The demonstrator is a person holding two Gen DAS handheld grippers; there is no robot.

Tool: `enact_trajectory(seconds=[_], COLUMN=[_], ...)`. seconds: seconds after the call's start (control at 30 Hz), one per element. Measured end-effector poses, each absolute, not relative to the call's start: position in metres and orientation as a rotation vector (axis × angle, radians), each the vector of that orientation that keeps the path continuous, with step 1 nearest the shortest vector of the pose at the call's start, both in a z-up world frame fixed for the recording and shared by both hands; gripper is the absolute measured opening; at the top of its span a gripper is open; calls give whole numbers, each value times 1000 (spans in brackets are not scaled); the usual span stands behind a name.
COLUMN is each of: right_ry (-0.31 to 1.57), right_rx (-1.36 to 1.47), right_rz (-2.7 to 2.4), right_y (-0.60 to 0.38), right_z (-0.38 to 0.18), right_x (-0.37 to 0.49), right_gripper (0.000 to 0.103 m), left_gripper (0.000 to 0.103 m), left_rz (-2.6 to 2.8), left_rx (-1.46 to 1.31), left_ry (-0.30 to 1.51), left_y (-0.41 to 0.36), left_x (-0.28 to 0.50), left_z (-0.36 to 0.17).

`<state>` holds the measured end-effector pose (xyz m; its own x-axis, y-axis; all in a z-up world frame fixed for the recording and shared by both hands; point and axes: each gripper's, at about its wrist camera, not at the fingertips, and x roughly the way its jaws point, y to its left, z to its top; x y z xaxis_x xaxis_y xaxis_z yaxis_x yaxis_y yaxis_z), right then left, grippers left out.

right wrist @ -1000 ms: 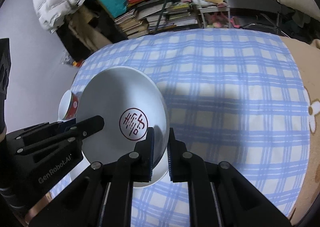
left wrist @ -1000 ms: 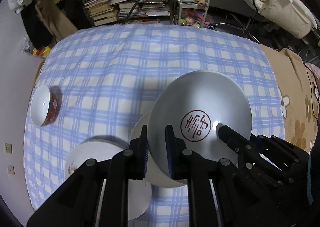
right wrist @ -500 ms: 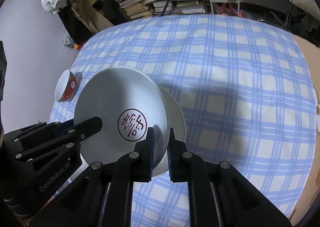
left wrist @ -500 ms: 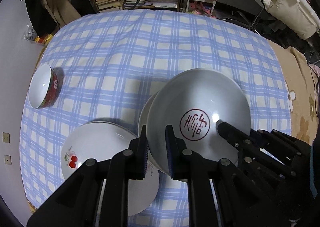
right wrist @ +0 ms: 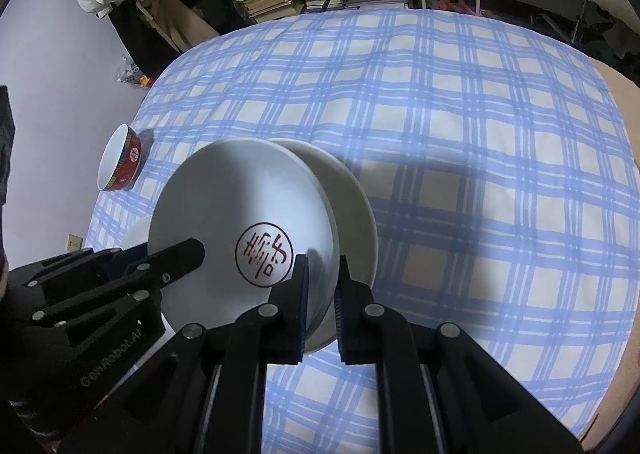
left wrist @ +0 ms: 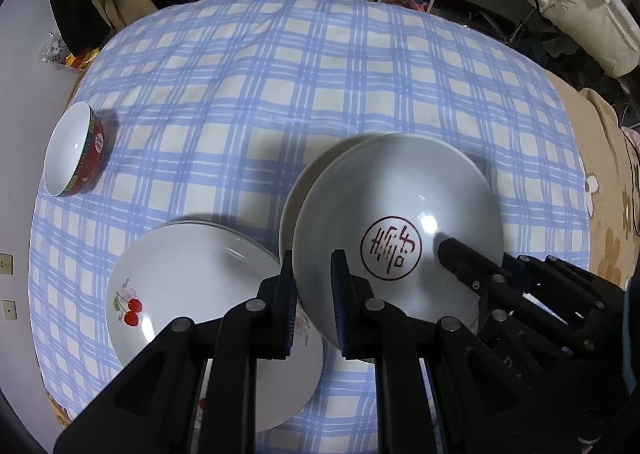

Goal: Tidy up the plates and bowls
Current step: 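Lower the red-character bowl into the plain white bowl and open both tools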

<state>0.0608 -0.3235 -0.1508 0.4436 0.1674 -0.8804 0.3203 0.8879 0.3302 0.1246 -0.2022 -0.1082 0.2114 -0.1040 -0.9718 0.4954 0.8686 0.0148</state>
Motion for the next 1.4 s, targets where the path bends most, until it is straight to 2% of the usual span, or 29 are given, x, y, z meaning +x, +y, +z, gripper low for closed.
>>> enact_trajectory(seconds=[0.17, 0.6, 1.4], right_ry=[1104, 1109, 986], right_rx=[419, 485, 607], right_rz=[-135, -150, -138], right_y=[-319, -330, -351], right_z=[-147, -154, -136], right_x=[62, 66, 53], right_gripper=[13, 13, 16], left_gripper=[14, 15, 17], left_rz=[-409, -429, -424], left_rx=[366, 338, 340], left_ry=[1296, 1309, 1227], left_y=[-206, -201, -185], left_x=[125, 126, 121], left_z=[-112, -117, -86])
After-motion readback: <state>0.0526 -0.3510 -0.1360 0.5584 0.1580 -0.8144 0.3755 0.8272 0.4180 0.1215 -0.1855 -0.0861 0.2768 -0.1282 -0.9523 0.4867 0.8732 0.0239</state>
